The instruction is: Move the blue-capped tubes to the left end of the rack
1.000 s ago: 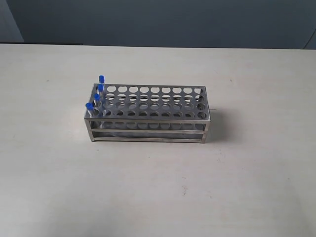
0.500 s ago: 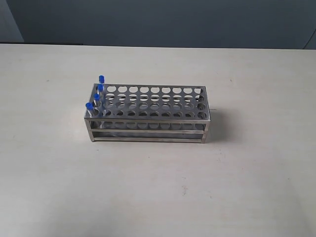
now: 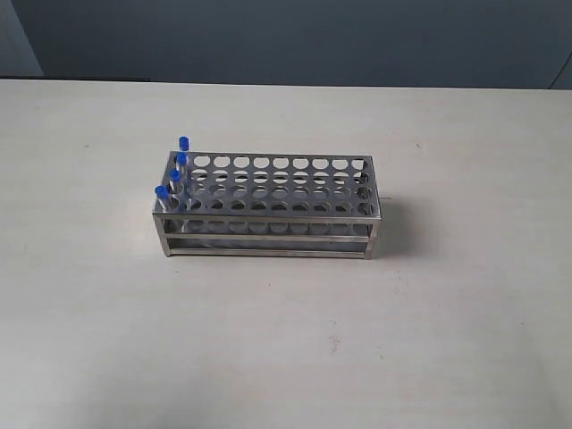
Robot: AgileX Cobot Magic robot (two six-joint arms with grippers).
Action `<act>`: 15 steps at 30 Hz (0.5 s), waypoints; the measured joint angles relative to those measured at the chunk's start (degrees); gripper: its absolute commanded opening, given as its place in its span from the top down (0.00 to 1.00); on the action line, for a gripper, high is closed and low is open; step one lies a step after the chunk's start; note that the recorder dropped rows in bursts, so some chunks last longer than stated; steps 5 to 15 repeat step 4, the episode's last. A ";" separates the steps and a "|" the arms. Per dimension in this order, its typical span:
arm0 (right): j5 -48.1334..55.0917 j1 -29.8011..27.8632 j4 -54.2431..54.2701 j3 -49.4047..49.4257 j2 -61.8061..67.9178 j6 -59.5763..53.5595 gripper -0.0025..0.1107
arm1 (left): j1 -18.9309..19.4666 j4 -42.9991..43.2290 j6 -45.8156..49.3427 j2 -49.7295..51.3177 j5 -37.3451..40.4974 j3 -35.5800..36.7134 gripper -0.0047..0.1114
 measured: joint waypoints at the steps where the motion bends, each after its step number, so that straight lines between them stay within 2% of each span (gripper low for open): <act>1: 0.00 0.00 0.00 0.00 0.00 0.00 0.98 | 0.00 0.00 0.00 0.00 0.00 0.00 0.95; 15: 0.00 0.00 0.00 0.00 0.00 0.00 0.98 | 0.00 0.00 0.00 0.00 0.00 0.00 0.95</act>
